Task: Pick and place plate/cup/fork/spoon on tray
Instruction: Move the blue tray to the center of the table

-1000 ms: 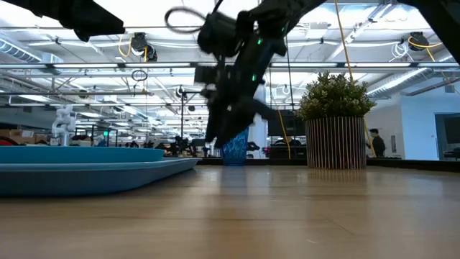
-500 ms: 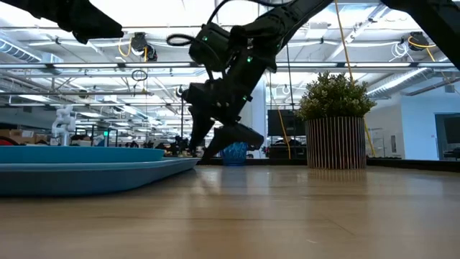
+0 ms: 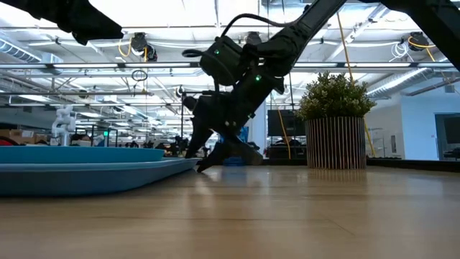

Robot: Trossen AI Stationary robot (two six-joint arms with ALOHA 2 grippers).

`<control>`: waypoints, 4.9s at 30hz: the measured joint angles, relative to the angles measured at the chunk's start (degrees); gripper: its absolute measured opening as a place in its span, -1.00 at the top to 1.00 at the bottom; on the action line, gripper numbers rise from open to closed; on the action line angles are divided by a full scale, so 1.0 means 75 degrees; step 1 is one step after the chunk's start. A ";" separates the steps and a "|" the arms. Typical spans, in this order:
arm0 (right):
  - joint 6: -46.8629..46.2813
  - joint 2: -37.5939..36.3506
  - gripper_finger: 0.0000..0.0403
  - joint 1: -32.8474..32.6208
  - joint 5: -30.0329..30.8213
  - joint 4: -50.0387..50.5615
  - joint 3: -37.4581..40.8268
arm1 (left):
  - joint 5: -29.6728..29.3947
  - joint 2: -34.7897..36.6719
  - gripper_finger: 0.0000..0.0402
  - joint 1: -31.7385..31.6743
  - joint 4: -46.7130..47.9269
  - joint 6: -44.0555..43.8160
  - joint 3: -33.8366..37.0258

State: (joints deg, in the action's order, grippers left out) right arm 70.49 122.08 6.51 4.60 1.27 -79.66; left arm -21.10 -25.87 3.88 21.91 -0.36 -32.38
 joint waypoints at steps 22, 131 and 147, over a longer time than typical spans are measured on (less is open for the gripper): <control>-0.2280 -0.0738 0.81 -0.0648 0.1180 0.2941 0.0018 | 0.0000 0.0000 0.29 0.0000 0.0076 -0.0083 0.0000; -2.0560 -0.2116 0.25 -0.4373 0.0775 0.8704 0.0003 | 0.1635 0.0003 0.29 0.0009 0.0780 -0.1187 0.0000; -2.2243 -0.2116 0.25 -0.4127 0.0261 0.8151 0.1357 | 0.1644 0.0003 0.29 0.0011 0.1267 -0.1149 0.0000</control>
State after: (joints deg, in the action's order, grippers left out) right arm -96.34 106.21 -24.44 6.56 62.40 -69.48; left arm -8.77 -25.85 3.96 31.42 -8.97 -32.38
